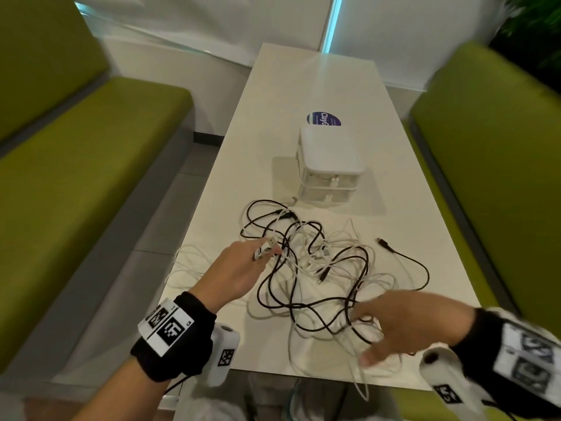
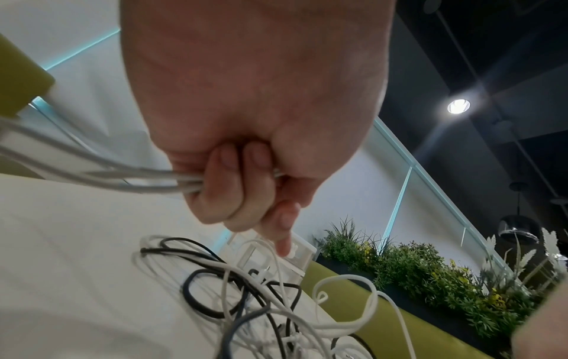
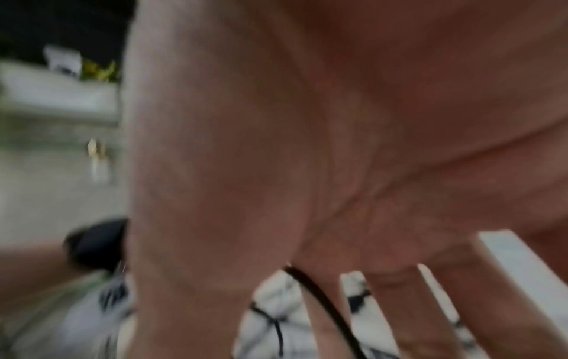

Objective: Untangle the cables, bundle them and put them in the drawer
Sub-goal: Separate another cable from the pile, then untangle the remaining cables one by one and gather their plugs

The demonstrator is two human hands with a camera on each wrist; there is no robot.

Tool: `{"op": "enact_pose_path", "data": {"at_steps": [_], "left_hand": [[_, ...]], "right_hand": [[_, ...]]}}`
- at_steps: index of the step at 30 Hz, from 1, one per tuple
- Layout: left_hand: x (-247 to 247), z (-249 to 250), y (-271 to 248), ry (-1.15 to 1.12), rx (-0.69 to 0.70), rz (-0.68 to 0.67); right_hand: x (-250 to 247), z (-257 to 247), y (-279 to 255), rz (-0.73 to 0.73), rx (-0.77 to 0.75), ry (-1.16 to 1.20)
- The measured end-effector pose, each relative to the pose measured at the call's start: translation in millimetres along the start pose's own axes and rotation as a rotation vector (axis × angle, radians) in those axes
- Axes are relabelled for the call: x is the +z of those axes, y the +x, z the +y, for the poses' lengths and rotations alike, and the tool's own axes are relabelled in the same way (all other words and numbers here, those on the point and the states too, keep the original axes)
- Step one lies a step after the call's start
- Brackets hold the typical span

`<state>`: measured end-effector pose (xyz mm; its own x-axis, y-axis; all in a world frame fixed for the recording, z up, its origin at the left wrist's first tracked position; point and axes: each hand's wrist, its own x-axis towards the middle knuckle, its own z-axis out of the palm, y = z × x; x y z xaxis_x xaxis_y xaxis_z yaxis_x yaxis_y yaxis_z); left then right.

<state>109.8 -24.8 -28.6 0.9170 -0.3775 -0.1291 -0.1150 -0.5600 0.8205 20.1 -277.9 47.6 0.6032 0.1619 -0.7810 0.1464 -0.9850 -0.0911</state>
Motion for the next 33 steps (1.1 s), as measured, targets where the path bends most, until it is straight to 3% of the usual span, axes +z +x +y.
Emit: {"op": "enact_pose_path", "data": {"at_steps": [3, 7, 11, 15, 17, 22, 24, 28, 30, 33], "left_hand": [[-1.0, -4.8, -1.1, -0.028, -0.012, -0.014], [-7.4, -5.6, -2.7, -0.03, -0.016, -0.009], [-9.7, 0.1, -2.9, -0.022, -0.002, -0.001], [-6.4, 1.6, -1.7, -0.023, -0.008, 0.012], [-4.6, 0.7, -1.5, -0.019, -0.01, 0.015], [-1.5, -3.9, -1.5, 0.008, -0.018, -0.014], [-1.6, -6.1, -0.6, -0.015, -0.026, -0.012], [-2.5, -4.5, 0.5, -0.041, -0.012, -0.001], [-3.4, -3.5, 1.4, -0.051, 0.002, 0.0], [-3.5, -4.2, 1.7, -0.051, 0.006, -0.015]], "right_hand": [[29.8, -0.4, 36.1, 0.011, 0.008, -0.069], [30.5, 3.2, 61.8, 0.243, 0.004, -0.108], [12.9, 13.8, 66.5, 0.499, 0.091, -0.255], [4.7, 12.5, 59.7, 0.671, 0.163, -0.246], [8.3, 11.5, 59.8, 0.683, 0.155, -0.233], [1.4, 21.0, 53.2, 0.407, -0.097, 0.08], [-17.8, 26.2, 44.9, 0.529, -0.089, 0.081], [-55.2, 35.9, 47.4, 0.971, -0.02, -0.02], [-73.4, 41.3, 60.1, 1.006, 0.016, -0.001], [-92.7, 48.3, 85.9, 0.812, 0.084, 0.019]]}}
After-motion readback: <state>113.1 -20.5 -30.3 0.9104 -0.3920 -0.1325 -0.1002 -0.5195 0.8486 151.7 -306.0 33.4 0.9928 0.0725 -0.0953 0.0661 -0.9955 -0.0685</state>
